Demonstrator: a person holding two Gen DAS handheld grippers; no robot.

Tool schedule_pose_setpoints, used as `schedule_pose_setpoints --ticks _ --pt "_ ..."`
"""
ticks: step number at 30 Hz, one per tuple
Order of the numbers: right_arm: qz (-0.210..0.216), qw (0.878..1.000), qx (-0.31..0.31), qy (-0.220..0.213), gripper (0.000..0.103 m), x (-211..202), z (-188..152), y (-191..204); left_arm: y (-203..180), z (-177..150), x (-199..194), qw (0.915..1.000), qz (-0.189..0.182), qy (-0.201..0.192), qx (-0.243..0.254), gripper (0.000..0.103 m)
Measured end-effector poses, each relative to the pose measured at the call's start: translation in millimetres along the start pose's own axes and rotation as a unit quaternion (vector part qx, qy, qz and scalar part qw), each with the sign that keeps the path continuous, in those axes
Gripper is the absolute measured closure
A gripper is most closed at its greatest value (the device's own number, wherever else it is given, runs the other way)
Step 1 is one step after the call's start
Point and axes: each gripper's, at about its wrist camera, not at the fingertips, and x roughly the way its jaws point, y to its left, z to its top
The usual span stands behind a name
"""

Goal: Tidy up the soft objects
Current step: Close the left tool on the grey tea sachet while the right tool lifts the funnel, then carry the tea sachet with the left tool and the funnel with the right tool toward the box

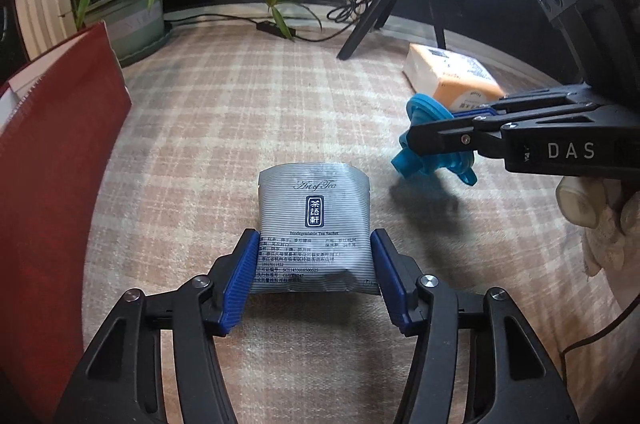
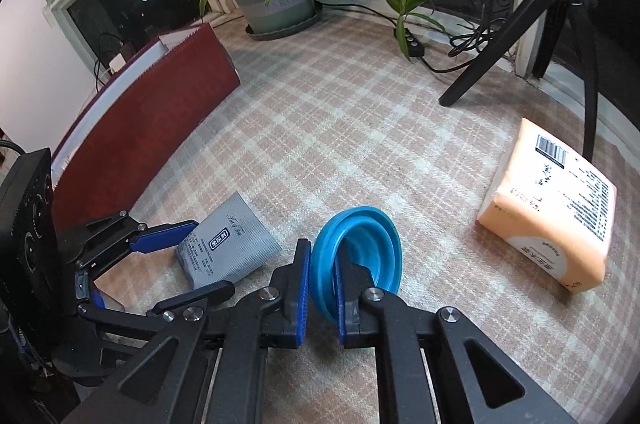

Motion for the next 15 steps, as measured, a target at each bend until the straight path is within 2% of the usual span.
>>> schedule_pose_setpoints --ticks 9,15 --pt "0.002 1.0 0.01 -0.02 0.093 -27 1 4 -5 10 -32 0.9995 -0.007 -0.031 -0.001 0.047" --pt "0.0 0.999 0.008 -0.043 0.093 -59 5 22 -5 19 -67 0.9984 -0.012 -0.056 0.004 0.047"
